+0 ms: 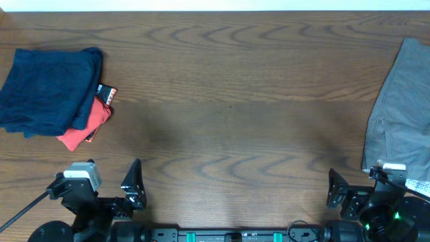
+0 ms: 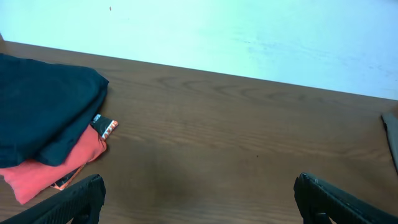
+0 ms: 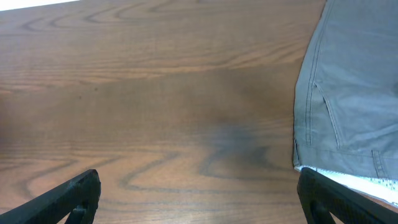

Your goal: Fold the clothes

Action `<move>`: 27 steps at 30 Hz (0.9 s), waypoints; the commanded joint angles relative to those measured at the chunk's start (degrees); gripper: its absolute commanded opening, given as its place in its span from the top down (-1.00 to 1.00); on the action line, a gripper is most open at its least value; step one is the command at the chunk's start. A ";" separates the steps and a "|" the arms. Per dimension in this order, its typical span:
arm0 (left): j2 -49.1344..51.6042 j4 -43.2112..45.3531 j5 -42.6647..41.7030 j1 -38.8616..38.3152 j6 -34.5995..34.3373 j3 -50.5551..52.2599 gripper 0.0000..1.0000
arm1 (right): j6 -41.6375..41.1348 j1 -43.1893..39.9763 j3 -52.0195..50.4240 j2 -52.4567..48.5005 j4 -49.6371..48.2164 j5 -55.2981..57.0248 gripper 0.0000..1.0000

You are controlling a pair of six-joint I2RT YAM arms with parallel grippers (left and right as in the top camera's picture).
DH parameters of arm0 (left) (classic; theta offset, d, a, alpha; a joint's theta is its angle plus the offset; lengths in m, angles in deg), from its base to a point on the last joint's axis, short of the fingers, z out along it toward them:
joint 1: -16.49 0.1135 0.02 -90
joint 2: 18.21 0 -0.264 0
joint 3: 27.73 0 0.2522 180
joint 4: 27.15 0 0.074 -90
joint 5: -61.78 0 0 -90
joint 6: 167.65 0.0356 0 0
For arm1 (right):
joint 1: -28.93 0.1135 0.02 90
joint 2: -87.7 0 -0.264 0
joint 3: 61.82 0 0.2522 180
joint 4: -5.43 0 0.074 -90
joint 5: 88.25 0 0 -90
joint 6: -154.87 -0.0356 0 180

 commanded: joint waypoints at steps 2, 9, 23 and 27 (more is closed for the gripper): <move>-0.02 -0.02 -0.13 0.13 0.74 0.28 -0.96 | 0.74 -0.70 -0.24 0.20 0.07 0.63 -0.99; -0.02 -0.02 -0.11 0.13 0.74 0.26 -0.96 | 0.72 -0.70 -0.24 0.20 0.04 0.63 -0.98; -0.02 -0.02 -0.13 0.13 0.74 0.28 -0.96 | 7.23 3.50 -11.26 3.76 -17.77 0.35 -0.98; -0.02 -0.02 -0.13 0.13 0.74 0.26 -0.96 | 7.21 4.83 -20.81 9.66 -30.29 0.15 -0.98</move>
